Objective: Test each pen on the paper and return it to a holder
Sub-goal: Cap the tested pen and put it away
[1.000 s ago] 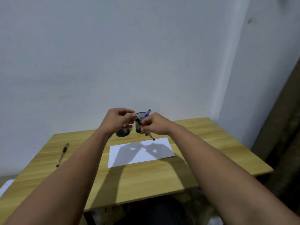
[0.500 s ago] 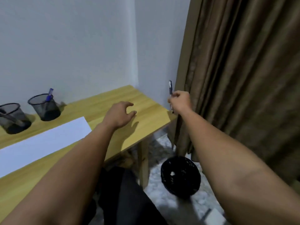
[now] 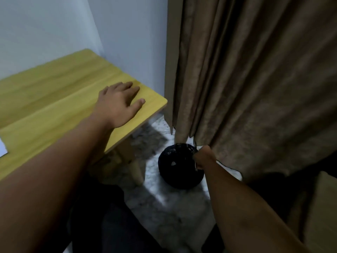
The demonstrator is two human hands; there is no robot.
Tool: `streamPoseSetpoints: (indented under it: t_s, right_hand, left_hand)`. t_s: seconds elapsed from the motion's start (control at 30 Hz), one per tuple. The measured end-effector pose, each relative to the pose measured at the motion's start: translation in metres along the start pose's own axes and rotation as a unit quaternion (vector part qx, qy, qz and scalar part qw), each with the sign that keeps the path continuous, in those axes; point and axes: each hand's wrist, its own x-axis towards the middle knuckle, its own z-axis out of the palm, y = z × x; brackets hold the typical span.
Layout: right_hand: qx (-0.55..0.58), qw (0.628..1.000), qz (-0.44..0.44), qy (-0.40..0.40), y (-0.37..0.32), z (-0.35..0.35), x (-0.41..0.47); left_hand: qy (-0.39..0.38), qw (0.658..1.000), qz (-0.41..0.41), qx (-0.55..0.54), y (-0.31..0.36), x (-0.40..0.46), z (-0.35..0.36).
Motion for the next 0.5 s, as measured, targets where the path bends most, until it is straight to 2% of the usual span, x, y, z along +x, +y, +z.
streamPoseSetpoints:
  t_s: [0.2, 0.33, 0.5]
  right_hand:
    - [-0.042, 0.998, -0.009, 0.045, -0.005, 0.001, 0.016]
    - [0.001, 0.998, -0.015, 0.062, -0.026, -0.013, 0.012]
    - [0.062, 0.992, -0.069, 0.086, -0.06, -0.042, -0.018]
  left_hand:
    - [0.011, 1.0, 0.003, -0.01, -0.001, 0.0, 0.003]
    - [0.006, 1.0, 0.001, -0.001, 0.003, -0.003, 0.002]
    - [0.015, 1.0, -0.023, -0.002, 0.007, -0.016, -0.002]
